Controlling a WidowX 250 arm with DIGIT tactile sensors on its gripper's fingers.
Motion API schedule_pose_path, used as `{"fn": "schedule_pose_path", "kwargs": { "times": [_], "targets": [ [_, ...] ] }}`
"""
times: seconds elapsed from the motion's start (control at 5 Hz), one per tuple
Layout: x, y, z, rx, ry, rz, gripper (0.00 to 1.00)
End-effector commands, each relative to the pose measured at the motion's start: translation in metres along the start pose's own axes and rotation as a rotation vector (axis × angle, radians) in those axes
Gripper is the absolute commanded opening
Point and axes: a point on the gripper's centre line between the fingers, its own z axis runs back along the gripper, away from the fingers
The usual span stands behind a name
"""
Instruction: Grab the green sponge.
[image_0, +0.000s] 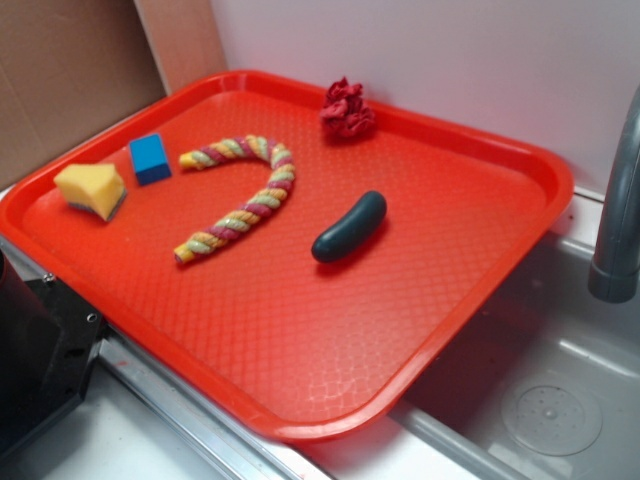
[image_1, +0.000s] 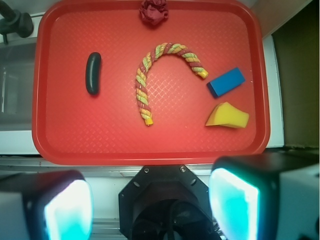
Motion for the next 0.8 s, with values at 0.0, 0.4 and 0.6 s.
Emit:
{"fn": "schedule_pose_path", "kwargs": {
  "times": [0.0,0.4,0.6],
  "targets": [
    [0.0,0.0,0.0,0.0,0.0,0.0,1.0],
    [-0.004,0.026,-0.008,-0.015,-0.088,0.393,1.0],
    [-0.005,0.044,-0.023,-0.021,-0.111,0.618,1.0]
  ]
}}
